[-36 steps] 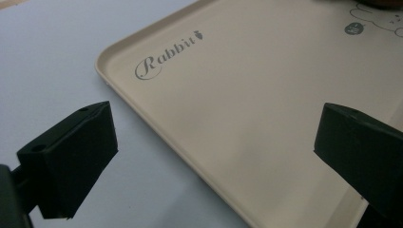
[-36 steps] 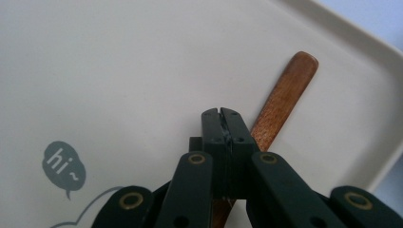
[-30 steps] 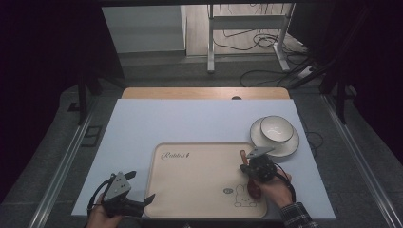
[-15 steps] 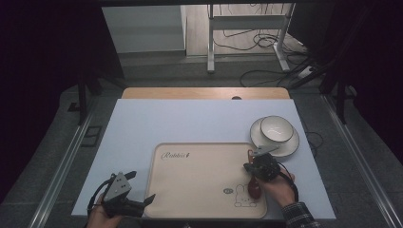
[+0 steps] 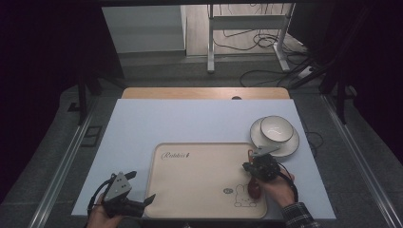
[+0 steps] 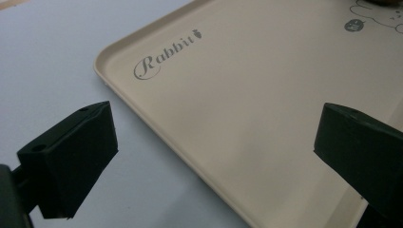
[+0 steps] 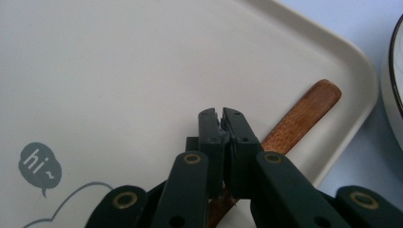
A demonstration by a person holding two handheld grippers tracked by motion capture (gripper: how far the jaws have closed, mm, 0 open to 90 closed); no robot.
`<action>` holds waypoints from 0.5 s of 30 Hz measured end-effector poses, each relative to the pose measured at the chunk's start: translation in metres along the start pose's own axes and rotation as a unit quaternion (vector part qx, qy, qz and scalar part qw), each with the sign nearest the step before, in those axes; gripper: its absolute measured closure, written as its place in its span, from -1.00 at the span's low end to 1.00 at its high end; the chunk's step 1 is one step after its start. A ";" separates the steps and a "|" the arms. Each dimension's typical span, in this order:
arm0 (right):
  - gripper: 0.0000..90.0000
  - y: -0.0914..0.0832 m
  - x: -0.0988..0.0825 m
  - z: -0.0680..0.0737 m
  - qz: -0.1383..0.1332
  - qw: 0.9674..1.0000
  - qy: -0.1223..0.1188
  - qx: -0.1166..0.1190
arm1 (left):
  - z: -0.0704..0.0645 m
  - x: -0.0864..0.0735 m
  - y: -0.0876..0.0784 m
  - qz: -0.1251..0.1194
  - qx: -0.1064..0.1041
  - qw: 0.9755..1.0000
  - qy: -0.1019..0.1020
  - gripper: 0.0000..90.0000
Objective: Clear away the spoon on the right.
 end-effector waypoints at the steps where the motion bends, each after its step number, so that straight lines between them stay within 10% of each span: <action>1: 0.91 0.000 0.000 0.000 0.000 1.000 0.001 0.000 | 0.000 0.000 0.000 0.000 0.000 1.000 0.000 -0.99; 15: 0.73 -0.009 0.001 0.005 -0.016 1.000 0.001 0.003 | 0.000 0.000 0.000 0.000 0.000 1.000 0.001 -0.99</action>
Point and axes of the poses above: each handheld gripper's, and its own axes: y roughly forward along the jaws, x roughly out of its top, z roughly to its left, the point moved 7 cm from there along y, roughly forward along the jaws, and after that the axes turned 8 degrees about z, right-handed, at the moved point
